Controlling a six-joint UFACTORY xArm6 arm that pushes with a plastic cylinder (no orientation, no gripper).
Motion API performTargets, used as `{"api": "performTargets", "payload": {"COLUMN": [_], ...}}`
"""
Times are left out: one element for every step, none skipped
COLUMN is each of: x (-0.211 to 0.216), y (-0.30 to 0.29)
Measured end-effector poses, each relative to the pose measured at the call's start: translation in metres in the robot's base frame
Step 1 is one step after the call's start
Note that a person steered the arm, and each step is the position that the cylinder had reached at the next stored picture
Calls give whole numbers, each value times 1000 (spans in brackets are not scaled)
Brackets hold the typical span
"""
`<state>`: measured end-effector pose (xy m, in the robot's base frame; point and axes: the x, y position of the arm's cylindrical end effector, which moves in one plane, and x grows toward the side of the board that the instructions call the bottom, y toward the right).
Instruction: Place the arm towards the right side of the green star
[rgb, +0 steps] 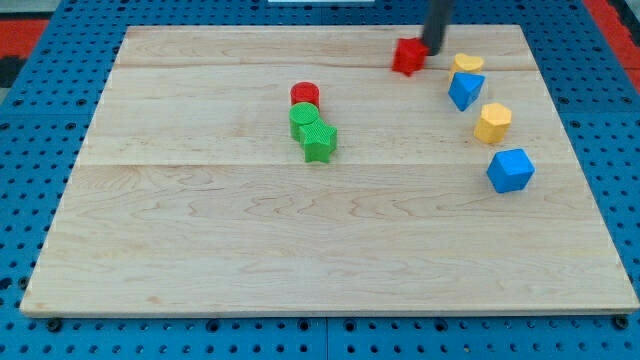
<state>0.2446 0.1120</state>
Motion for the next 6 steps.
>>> {"api": "performTargets", "payload": {"x": [1, 2, -2, -5, 23, 40], "y": [-91, -110, -107, -65, -64, -98]}}
